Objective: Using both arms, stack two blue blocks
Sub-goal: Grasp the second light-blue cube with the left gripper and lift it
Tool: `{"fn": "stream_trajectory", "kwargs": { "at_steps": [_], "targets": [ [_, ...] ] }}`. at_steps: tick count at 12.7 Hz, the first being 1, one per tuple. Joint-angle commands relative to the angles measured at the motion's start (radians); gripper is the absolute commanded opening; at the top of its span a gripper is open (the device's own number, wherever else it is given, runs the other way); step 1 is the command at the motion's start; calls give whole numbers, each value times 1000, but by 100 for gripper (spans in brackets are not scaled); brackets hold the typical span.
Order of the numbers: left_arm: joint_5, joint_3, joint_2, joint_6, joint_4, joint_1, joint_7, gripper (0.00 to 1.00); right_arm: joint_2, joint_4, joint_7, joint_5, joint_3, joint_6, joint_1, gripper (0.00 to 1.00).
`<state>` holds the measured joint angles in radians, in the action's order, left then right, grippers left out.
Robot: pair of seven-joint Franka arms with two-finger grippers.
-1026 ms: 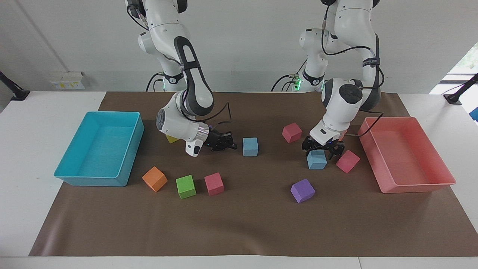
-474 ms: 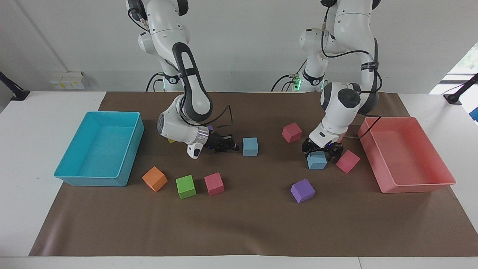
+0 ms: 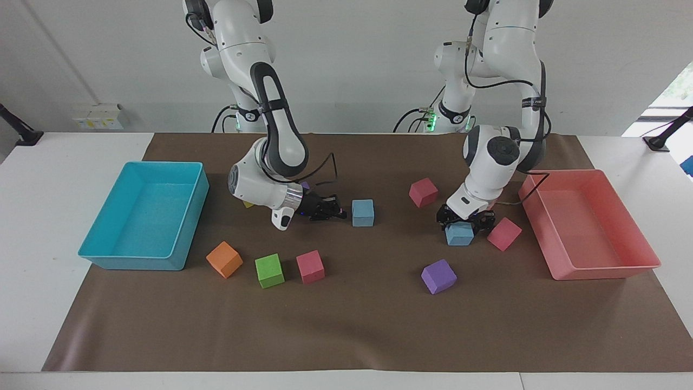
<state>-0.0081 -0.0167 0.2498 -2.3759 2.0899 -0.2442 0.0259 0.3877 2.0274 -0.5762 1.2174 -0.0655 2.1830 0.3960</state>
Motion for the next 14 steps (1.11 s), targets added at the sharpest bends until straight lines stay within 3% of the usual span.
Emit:
{"fn": "stream_trajectory", "kwargs": {
  "at_steps": [1,4,6,7,8,9,14],
  "targets": [
    [-7,8,-4,-23,13,-7,8,100,-6,16,-42,36,7,21,-6,0],
    [-7,8,-4,-23,13,-7,9,100,-6,17,-44,36,7,27,-3,0],
    [-7,8,-3,-23,12,-9,9,65,-7,19,-42,36,7,29,-3,0],
    [-7,8,-3,-25,12,-7,8,55,-7,19,-42,36,9,35,-3,0],
    [-7,8,-3,-25,12,-7,6,39,-7,20,-42,36,7,37,-3,0],
    [-7,9,-3,-25,12,-7,5,32,-7,23,-42,36,9,38,-3,0],
    [-7,12,-15,-8,-4,-14,3,32,-9,25,-42,36,9,41,-2,0]
  ]
}}
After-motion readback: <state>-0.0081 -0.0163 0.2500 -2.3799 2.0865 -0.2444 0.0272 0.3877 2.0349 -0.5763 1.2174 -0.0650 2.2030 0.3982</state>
